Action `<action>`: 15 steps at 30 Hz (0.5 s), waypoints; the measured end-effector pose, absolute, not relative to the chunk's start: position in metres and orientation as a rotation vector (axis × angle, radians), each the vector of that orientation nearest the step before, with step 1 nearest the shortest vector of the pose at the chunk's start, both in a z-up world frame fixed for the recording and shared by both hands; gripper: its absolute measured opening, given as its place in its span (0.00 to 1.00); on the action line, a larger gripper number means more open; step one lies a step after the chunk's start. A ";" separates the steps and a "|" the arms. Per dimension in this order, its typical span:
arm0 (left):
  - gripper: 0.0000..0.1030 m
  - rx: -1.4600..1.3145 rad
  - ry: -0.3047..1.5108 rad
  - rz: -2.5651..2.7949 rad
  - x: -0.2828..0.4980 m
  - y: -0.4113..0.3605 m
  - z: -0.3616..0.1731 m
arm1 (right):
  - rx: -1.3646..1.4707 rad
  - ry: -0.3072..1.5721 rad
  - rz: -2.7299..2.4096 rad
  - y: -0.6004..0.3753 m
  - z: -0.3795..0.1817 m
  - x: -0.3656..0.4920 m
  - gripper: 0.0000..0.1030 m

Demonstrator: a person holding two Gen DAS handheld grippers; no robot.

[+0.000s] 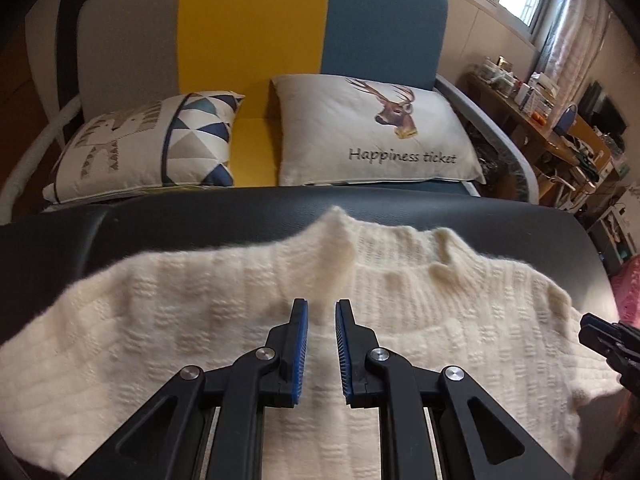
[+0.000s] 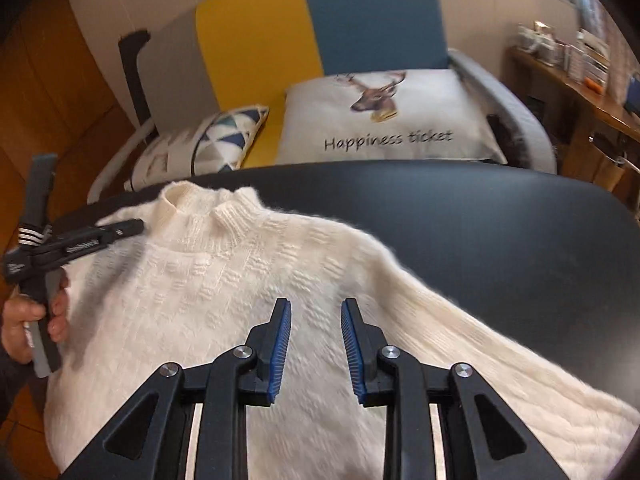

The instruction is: Fold clothes

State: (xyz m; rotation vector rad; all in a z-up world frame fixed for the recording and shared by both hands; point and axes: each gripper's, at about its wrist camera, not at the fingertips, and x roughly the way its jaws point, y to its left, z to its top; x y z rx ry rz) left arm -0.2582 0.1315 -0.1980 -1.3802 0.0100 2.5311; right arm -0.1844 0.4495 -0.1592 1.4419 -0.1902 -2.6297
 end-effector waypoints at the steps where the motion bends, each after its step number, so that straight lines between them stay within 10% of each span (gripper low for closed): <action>1: 0.14 -1.386 0.023 2.550 -0.262 0.124 -0.199 | 1.472 -0.170 -2.639 0.444 -0.166 -0.192 0.25; 15: 0.14 -1.419 -0.100 2.529 -0.255 0.076 -0.208 | 1.486 -0.214 -2.753 0.449 -0.173 -0.214 0.22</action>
